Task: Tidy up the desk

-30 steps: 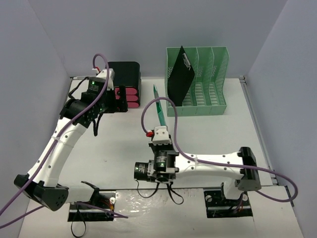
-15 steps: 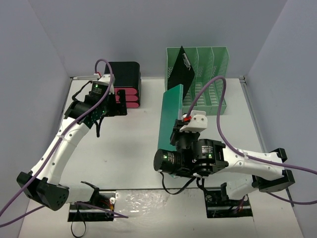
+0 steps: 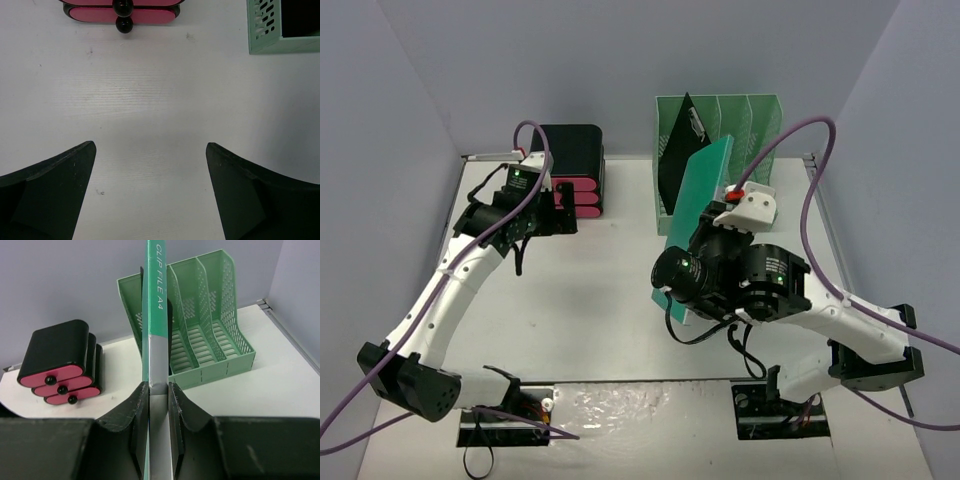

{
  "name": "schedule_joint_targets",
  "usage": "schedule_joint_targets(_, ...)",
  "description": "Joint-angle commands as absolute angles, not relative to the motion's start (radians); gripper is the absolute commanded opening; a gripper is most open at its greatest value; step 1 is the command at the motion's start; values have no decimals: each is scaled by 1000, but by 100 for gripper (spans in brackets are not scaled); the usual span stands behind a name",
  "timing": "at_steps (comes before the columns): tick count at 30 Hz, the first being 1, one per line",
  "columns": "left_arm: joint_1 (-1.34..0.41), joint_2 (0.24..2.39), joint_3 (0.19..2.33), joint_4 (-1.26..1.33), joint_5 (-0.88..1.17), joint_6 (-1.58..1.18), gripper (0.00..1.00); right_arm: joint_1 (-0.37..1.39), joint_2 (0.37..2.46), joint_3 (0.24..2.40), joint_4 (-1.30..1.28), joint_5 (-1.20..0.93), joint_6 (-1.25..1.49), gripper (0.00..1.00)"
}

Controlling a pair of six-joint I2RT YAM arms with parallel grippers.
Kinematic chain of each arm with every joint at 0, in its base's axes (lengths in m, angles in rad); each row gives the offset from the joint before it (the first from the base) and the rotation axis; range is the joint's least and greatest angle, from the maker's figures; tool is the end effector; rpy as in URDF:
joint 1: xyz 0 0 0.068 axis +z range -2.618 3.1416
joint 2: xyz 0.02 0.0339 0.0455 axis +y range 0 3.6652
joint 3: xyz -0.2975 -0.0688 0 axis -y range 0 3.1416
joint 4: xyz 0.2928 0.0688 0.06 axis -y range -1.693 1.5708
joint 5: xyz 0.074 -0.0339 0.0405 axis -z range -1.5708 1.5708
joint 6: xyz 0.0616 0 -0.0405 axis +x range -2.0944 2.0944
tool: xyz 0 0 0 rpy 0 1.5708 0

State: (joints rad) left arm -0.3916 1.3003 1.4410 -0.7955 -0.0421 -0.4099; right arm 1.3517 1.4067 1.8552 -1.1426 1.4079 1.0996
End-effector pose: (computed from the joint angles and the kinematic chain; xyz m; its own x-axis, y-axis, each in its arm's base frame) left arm 0.3056 -0.1234 0.4181 -0.6559 -0.1599 -0.7377 0.0971 0.9513 -0.2926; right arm 0.1188 0.2540 0.5343 -0.0573 0.4076 -0.9114 0.1269 0.9084 0.3983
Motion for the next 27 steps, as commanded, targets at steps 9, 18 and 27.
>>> schedule_joint_targets(9,-386,1313,1493,-758,-11,-414,90,1110,1360,1995,-944,1196,826,0)
schedule_joint_targets(18,-372,1317,1508,-776,-5,-403,90,782,1435,2090,-930,715,735,0)
schedule_joint_targets(27,-359,1322,1512,-779,0,-398,90,586,1453,2017,-923,492,693,0)
